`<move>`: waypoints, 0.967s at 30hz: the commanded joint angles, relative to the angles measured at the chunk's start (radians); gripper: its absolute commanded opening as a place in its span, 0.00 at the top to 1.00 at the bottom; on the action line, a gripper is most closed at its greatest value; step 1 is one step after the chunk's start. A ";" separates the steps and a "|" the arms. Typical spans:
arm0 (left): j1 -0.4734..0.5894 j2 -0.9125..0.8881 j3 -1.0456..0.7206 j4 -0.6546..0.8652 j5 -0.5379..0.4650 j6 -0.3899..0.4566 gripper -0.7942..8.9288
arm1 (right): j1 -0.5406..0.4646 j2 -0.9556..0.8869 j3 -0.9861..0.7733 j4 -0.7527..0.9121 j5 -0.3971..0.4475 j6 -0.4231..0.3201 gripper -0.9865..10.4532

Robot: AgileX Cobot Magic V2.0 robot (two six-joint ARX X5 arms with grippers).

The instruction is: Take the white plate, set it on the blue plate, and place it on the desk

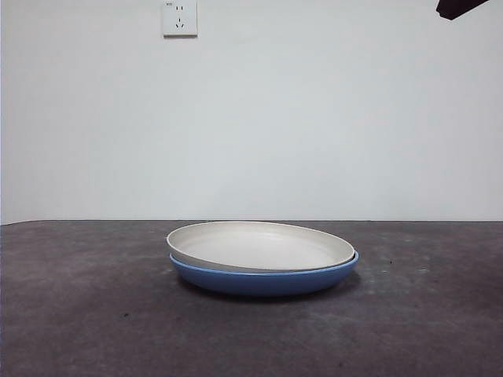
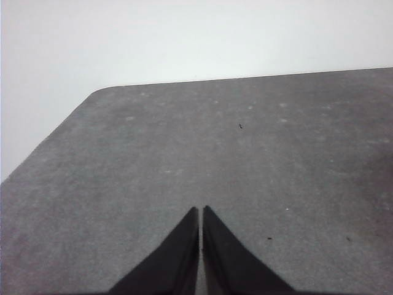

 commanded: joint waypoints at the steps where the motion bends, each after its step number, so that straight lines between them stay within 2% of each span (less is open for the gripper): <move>1: 0.003 -0.002 -0.017 0.011 0.000 -0.003 0.91 | 0.007 0.005 0.009 0.010 0.000 -0.012 0.91; 7: 0.003 -0.002 -0.022 -0.049 0.001 -0.007 0.91 | 0.007 0.005 0.009 0.010 0.000 -0.012 0.91; 12: 0.003 -0.002 -0.022 -0.055 0.001 -0.111 0.91 | 0.007 0.005 0.009 0.010 0.000 -0.012 0.91; 29: 0.003 -0.002 -0.022 -0.056 0.001 -0.111 0.91 | 0.007 0.005 0.009 0.010 0.000 -0.012 0.91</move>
